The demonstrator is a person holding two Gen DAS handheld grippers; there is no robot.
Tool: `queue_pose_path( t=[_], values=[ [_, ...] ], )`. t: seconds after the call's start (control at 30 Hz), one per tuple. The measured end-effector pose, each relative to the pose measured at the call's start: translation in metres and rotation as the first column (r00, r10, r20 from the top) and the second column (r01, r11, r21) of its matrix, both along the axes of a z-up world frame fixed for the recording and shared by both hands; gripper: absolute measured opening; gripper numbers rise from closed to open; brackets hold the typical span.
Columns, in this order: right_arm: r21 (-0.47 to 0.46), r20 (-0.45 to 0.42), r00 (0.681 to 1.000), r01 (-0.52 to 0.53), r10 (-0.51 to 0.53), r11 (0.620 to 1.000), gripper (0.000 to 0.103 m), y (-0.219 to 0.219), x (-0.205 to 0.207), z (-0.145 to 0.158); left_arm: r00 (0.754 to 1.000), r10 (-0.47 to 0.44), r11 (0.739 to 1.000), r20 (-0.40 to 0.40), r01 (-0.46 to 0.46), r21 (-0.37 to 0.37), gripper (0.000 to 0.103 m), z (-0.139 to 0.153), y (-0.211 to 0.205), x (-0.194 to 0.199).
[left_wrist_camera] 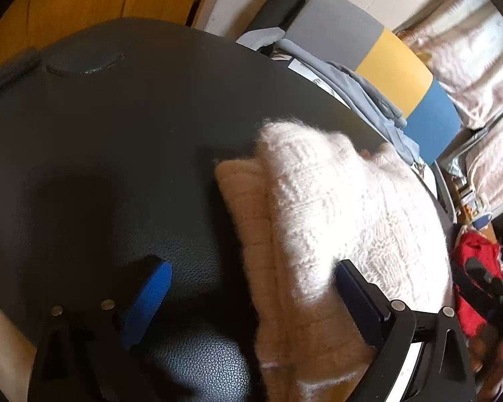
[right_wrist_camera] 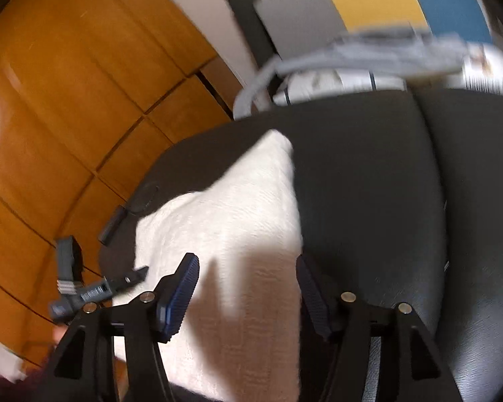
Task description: Fold clothes
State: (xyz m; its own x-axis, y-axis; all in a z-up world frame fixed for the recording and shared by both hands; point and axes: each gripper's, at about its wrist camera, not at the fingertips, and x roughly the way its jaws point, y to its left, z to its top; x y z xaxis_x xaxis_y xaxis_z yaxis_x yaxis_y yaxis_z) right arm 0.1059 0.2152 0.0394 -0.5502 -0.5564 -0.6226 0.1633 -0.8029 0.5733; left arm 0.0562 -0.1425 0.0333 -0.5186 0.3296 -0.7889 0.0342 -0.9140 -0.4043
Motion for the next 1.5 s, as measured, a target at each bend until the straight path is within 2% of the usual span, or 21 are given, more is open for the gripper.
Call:
queue_pose_path(
  t=[0.1,0.2,0.33,0.4,0.47,0.5,0.53,0.67,0.93,1.07,1.17,1.3,1.37,1.43,1.5],
  values=[
    [-0.111,0.101,0.994,-0.035,0.046,0.993,0.066,0.006,-0.016,-0.022,1.0,-0.01,0.999,0.028,0.009,0.035,0.1,-0.001,-0.003,-0.005],
    [-0.176,0.2,0.976,-0.054,0.089,0.983,0.067,0.005,-0.034,-0.047,0.999,-0.029,0.999,0.038,0.028,0.035,0.1,0.001,0.0,-0.013],
    [-0.305,0.252,0.959,-0.046,0.127,0.951,0.069,0.006,-0.038,-0.066,0.998,-0.044,0.997,0.037,0.042,0.061,0.099,0.001,0.001,-0.017],
    [-0.304,0.25,0.959,-0.056,0.137,0.951,0.069,0.005,-0.037,-0.065,0.998,-0.051,0.996,0.038,0.048,0.073,0.095,0.001,0.003,-0.018],
    [-0.307,0.25,0.957,-0.068,0.15,0.949,0.069,0.004,-0.037,-0.065,0.997,-0.065,0.993,0.045,0.06,0.106,0.086,0.003,0.004,-0.018],
    [-0.311,0.252,0.956,-0.069,0.152,0.948,0.069,0.004,-0.037,-0.065,0.996,-0.076,0.989,0.049,0.069,0.134,0.077,0.003,0.004,-0.017],
    [-0.312,0.253,0.955,-0.069,0.153,0.948,0.069,0.004,-0.037,-0.066,0.995,-0.081,0.985,0.057,0.071,0.157,0.075,0.003,0.004,-0.017],
    [-0.317,0.256,0.954,-0.068,0.155,0.946,0.069,0.002,-0.036,-0.066,0.995,-0.08,0.979,0.052,0.069,0.194,0.076,0.001,0.005,-0.017],
    [-0.327,0.208,0.966,-0.08,0.154,0.942,0.067,0.001,-0.027,-0.067,0.991,-0.137,0.965,0.0,0.133,0.226,0.077,0.001,-0.001,-0.002],
    [-0.331,0.193,0.967,-0.092,0.163,0.939,0.067,0.0,-0.023,-0.066,0.986,-0.166,0.956,0.024,0.155,0.249,0.077,0.001,-0.006,-0.006],
    [-0.33,0.202,0.966,-0.088,0.161,0.94,0.067,-0.002,-0.023,-0.066,0.988,-0.156,0.965,0.019,0.148,0.215,0.078,0.004,-0.001,-0.005],
    [-0.325,0.21,0.966,-0.078,0.153,0.942,0.067,-0.005,-0.022,-0.065,0.99,-0.139,0.979,-0.025,0.141,0.144,0.077,0.006,0.009,0.001],
    [-0.318,0.207,0.967,-0.077,0.149,0.945,0.067,-0.007,-0.02,-0.065,0.99,-0.134,0.982,-0.046,0.139,0.129,0.075,0.005,0.01,0.002],
    [-0.309,0.203,0.968,-0.078,0.146,0.948,0.067,-0.009,-0.019,-0.064,0.988,-0.143,0.981,-0.058,0.15,0.125,0.066,0.005,0.01,0.004],
    [-0.297,0.193,0.971,-0.079,0.14,0.952,0.067,-0.011,-0.016,-0.062,0.987,-0.148,0.98,-0.066,0.155,0.127,0.061,0.004,0.009,0.005]
  ],
)
